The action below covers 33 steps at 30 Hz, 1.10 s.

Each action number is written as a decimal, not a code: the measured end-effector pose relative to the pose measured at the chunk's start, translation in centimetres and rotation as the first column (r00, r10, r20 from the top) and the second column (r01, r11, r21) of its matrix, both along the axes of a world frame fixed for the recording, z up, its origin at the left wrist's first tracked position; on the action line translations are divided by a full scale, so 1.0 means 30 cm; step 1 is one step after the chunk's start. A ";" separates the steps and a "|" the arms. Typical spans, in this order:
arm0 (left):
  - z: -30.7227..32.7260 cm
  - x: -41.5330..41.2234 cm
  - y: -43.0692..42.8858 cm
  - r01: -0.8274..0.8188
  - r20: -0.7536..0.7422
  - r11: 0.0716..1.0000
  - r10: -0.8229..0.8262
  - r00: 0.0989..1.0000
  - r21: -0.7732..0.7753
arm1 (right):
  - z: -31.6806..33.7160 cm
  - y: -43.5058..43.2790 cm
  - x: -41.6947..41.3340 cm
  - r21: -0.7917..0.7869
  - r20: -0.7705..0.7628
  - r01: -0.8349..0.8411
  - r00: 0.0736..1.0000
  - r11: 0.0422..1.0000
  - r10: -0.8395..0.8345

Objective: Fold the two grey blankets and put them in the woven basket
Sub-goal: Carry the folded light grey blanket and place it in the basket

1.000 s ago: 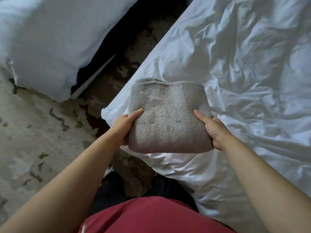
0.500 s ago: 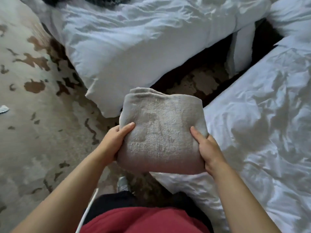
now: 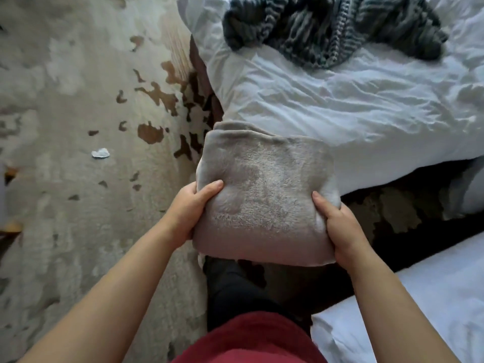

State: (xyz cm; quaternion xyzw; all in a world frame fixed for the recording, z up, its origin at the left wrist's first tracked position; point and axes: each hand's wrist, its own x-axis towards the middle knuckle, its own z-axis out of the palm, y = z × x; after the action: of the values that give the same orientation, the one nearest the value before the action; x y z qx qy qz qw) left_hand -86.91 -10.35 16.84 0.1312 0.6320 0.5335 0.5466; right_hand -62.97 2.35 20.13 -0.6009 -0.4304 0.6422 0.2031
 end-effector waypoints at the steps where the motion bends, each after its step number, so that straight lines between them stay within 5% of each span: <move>1: -0.011 -0.083 0.042 -0.020 -0.016 1.000 0.020 1.000 -0.007 | -0.028 0.058 -0.088 -0.027 -0.009 0.001 1.000 1.000 -0.001; 7: 0.003 -0.607 0.266 -0.185 -0.137 0.981 0.175 0.975 -0.066 | -0.099 0.396 -0.700 -0.191 -0.060 -0.133 0.991 0.973 0.124; 16: 0.111 -1.290 0.449 -0.405 -0.078 0.912 0.399 0.913 -0.073 | 0.002 0.705 -1.489 -0.122 -0.125 -0.335 0.939 0.934 0.321; 33: 0.072 -2.566 1.275 -0.275 0.011 0.959 0.276 0.961 -0.064 | -0.004 1.399 -2.684 -0.024 -0.079 -0.090 0.993 0.996 0.087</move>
State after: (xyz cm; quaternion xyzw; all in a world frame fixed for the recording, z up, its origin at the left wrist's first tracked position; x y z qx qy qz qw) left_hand -163.90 27.89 19.00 0.0197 0.6550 0.5858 0.4770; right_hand -143.49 44.33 20.00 -0.5583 -0.4394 0.6795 0.1829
